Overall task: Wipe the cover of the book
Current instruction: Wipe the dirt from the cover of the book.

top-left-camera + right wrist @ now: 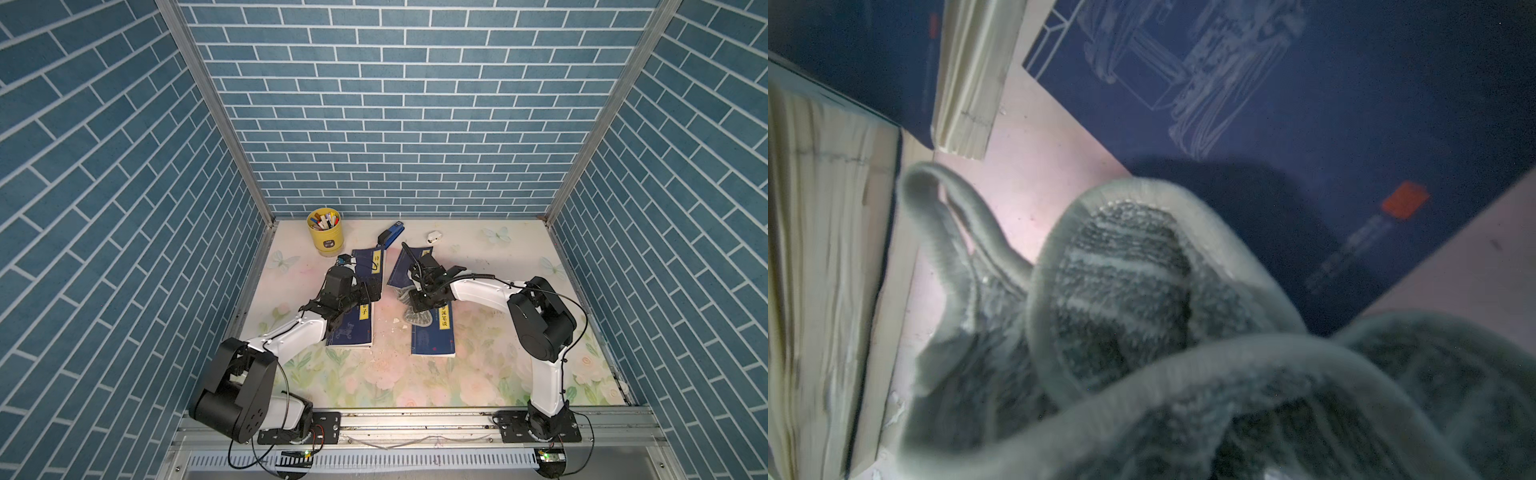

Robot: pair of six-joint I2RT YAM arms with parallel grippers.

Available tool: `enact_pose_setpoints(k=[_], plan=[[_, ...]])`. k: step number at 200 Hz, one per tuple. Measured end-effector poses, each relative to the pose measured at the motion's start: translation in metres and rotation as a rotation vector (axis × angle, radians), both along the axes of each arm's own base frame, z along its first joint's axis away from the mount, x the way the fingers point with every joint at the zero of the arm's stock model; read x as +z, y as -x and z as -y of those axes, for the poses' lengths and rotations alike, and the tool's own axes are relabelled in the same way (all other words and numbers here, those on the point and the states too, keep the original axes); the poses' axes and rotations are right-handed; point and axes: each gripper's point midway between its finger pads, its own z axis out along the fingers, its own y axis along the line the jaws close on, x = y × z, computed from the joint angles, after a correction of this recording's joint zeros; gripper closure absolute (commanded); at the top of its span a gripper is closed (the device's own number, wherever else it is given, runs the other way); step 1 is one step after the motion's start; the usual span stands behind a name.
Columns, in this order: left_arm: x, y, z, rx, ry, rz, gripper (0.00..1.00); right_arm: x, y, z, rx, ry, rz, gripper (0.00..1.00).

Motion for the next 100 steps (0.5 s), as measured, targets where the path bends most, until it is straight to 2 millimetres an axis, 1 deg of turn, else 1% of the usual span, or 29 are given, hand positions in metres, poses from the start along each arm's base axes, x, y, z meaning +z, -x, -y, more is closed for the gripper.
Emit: enact_pose_setpoints(k=[11, 19, 30, 33, 46, 60, 65, 78, 100], plan=[[0.002, 0.0, 0.0, 0.001, 0.001, 0.005, 0.04, 0.0, 0.009, 0.005, 0.002, 0.011, 0.012, 1.0], [0.001, 0.0, 0.0, 0.002, 0.0, 0.005, 0.04, 0.0, 0.022, 0.01, 0.011, 0.026, 0.014, 1.0], [0.001, 0.0, -0.001, 0.004, -0.002, 0.004, 0.04, 0.0, 0.047, 0.016, 0.029, 0.048, 0.003, 1.0], [0.001, 0.0, -0.001, 0.004, -0.002, 0.003, 0.04, -0.001, 0.057, 0.017, 0.041, 0.055, -0.005, 1.0], [0.0, -0.001, -0.001, 0.004, -0.003, 0.002, 0.04, -0.002, 0.089, 0.021, 0.074, 0.077, -0.029, 1.0], [-0.001, -0.002, 0.0, 0.002, -0.004, -0.004, 0.04, -0.003, 0.114, 0.026, 0.093, 0.093, -0.049, 1.0], [0.0, -0.002, 0.0, 0.001, -0.003, -0.004, 0.04, -0.003, 0.12, 0.027, 0.095, 0.097, -0.056, 1.0], [0.003, -0.004, 0.002, -0.002, 0.003, 0.001, 0.04, -0.003, 0.124, 0.03, 0.084, 0.097, -0.062, 1.0], [0.01, -0.008, 0.004, -0.005, 0.01, 0.014, 0.04, -0.003, 0.12, 0.032, 0.061, 0.094, -0.083, 1.0]])
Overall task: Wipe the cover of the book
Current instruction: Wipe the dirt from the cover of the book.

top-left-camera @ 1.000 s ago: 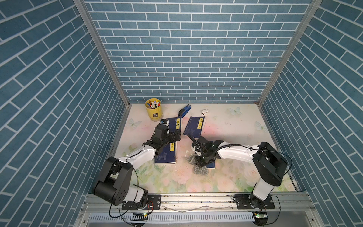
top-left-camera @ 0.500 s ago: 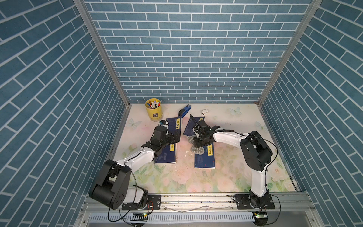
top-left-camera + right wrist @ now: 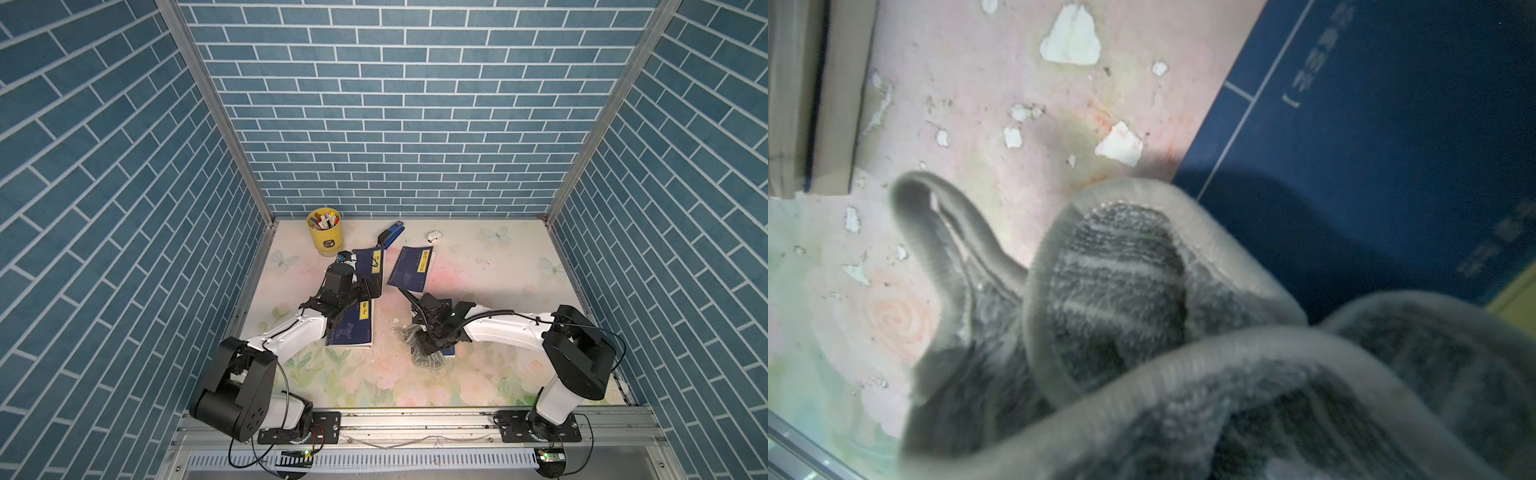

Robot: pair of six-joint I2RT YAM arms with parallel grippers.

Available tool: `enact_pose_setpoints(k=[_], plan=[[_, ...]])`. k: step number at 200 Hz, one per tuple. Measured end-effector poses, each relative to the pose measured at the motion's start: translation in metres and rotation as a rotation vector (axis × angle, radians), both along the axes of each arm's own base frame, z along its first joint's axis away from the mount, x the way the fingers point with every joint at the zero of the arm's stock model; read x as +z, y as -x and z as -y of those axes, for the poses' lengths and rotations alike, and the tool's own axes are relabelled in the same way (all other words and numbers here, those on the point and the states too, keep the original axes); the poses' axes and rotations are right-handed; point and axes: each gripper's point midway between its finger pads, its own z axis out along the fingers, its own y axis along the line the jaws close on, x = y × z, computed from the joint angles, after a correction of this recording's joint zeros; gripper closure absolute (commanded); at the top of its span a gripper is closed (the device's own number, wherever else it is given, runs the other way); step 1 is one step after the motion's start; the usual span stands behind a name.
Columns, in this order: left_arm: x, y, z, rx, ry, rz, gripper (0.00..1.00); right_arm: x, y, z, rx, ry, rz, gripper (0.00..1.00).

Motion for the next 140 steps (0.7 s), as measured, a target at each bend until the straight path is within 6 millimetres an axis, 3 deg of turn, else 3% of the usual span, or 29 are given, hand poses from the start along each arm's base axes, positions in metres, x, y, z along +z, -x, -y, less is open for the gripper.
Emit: enact_pose_setpoints(k=[18, 53, 72, 98, 140], plan=[[0.003, -0.001, 0.001, 0.0, 0.001, 0.004, 0.04, 0.001, -0.021, -0.001, -0.042, 0.006, -0.002, 1.0], [0.001, 0.0, 0.001, -0.004, 0.001, -0.005, 0.04, 0.002, -0.099, 0.008, -0.167, 0.015, 0.066, 1.0], [0.001, 0.001, 0.002, -0.01, 0.004, -0.007, 0.04, 0.003, -0.118, 0.013, -0.191, 0.022, 0.096, 1.0], [0.003, 0.002, 0.006, -0.032, 0.022, -0.006, 0.04, 0.002, -0.109, 0.017, -0.179, 0.044, 0.133, 1.0], [0.0, -0.003, 0.015, -0.062, 0.04, -0.017, 0.04, 0.0, -0.024, 0.026, -0.083, 0.085, 0.115, 1.0]])
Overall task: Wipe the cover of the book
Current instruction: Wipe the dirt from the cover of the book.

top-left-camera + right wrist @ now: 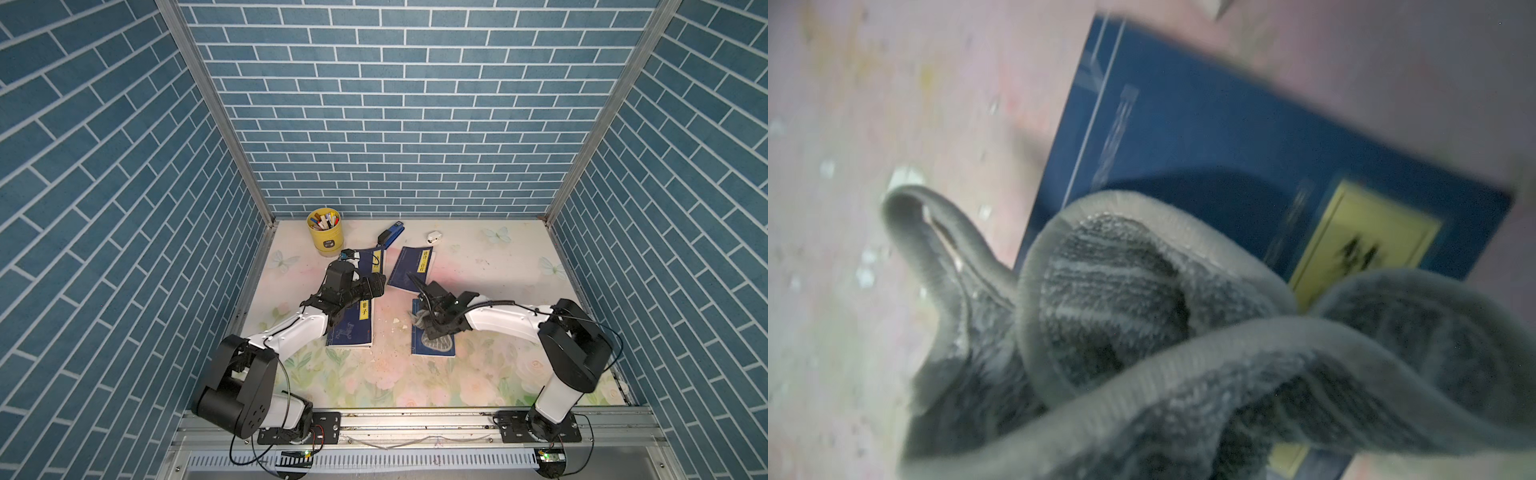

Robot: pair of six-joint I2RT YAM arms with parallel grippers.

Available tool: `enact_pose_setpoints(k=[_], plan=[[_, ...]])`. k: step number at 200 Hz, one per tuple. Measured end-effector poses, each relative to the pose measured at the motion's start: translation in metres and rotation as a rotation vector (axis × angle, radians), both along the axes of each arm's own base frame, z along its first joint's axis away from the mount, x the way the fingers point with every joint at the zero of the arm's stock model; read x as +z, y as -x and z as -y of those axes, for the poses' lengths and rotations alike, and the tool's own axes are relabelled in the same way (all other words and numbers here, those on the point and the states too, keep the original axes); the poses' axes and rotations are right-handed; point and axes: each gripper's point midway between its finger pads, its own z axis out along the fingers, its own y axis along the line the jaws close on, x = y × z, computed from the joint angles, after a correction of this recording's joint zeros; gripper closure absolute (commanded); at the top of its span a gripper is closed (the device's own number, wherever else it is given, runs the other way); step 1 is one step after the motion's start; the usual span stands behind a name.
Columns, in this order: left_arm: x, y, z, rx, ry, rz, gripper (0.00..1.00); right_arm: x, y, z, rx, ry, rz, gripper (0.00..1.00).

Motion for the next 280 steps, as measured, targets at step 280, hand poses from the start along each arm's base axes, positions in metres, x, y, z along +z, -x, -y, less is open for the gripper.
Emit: enact_pose_setpoints(k=[280], plan=[[-0.005, 0.008, -0.002, 0.002, 0.011, -0.013, 0.04, 0.002, -0.085, 0.027, -0.169, -0.041, 0.002, 1.0]])
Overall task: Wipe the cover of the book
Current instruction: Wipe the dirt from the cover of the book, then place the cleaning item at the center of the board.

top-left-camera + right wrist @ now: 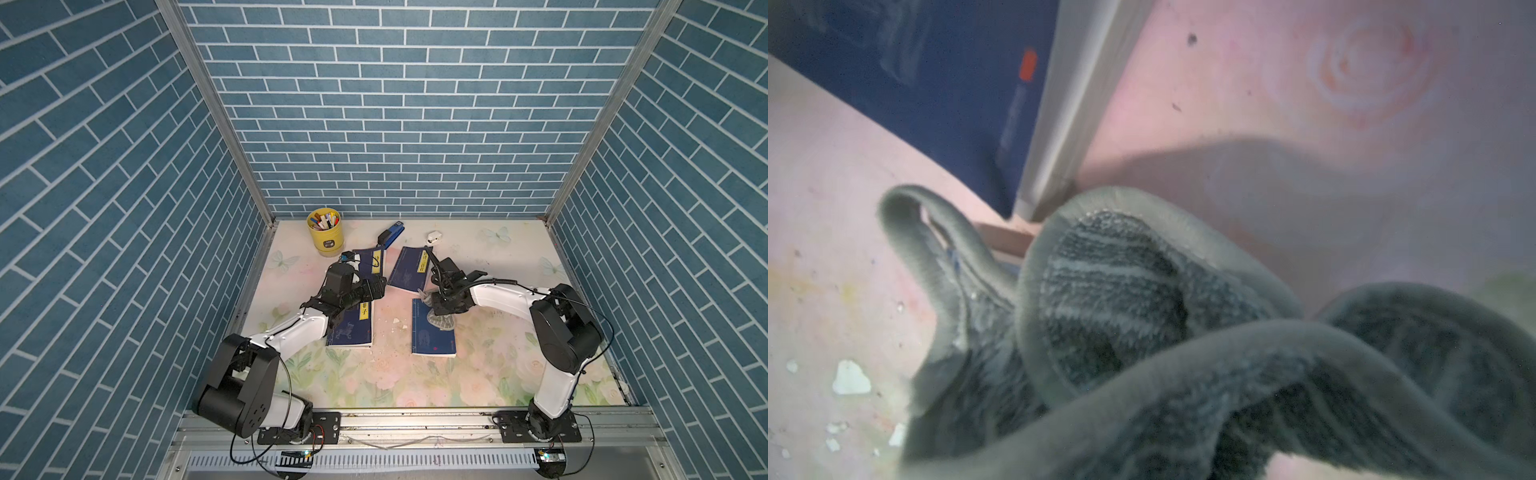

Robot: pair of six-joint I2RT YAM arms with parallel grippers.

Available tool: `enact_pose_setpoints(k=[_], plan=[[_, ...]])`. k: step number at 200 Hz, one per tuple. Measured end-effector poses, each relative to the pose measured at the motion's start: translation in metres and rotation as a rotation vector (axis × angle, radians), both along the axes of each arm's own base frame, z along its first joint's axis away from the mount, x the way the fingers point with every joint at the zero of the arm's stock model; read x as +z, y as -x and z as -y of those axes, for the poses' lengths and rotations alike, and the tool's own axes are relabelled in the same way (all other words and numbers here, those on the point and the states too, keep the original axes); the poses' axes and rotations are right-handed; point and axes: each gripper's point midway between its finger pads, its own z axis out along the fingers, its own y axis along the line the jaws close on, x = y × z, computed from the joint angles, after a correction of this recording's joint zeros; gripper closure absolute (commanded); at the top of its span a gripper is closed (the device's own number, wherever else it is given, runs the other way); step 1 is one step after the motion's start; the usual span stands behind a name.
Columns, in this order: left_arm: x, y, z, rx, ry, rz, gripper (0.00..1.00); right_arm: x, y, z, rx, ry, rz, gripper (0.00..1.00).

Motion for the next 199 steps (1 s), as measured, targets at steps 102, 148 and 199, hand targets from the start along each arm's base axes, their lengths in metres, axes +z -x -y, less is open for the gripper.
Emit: enact_pose_setpoints(k=[102, 148, 199], plan=[[-0.004, -0.007, -0.001, 0.001, -0.038, -0.007, 0.04, -0.001, 0.118, 0.014, 0.074, 0.03, -0.083, 1.0], [-0.004, -0.007, -0.001, 0.002, -0.038, -0.007, 0.04, 0.001, 0.118, 0.026, 0.043, 0.017, -0.147, 1.0], [-0.013, -0.001, -0.001, -0.008, -0.032, -0.022, 0.04, 0.008, 0.057, 0.098, -0.23, 0.048, -0.091, 1.0]])
